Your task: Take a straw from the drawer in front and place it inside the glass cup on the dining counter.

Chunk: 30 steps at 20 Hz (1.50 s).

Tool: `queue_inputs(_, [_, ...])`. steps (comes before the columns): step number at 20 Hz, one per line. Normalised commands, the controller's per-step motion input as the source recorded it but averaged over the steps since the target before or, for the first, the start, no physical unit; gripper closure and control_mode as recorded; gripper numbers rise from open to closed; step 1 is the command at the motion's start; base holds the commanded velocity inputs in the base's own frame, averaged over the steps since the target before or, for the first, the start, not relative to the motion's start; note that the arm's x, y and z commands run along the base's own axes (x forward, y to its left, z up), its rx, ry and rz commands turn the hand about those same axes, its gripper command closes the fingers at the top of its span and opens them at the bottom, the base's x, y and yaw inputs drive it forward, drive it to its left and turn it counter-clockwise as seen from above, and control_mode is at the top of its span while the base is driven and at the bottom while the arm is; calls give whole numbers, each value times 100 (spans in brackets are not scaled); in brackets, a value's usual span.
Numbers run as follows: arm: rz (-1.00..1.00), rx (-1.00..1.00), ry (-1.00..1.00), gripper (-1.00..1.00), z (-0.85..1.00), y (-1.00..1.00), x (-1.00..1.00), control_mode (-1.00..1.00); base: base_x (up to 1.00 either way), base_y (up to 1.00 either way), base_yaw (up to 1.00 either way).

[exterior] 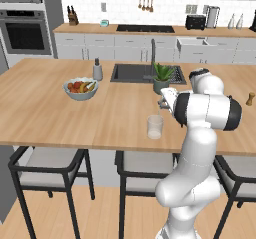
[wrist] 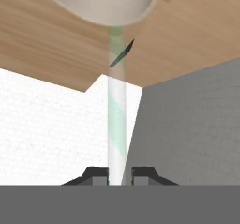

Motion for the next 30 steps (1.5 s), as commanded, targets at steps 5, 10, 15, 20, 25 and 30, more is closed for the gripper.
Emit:
queue_inputs(5, [0,0,-7,100,-33,0,22,-100,0,0,0])
queue_inputs(10, [0,0,-6,100,-23,0,18,-100,0,0,0])
queue_inputs(15, [0,0,-5,100,-15,0,17,-100,0,0,0])
queue_inputs(20, [0,0,-3,100,-19,0,13,-100,0,0,0])
queue_inputs(25, [0,0,-1,100,-19,0,16,-100,0,0,0])
queue_inputs(30, [0,0,0,100,-12,0,5,-100,0,0,0])
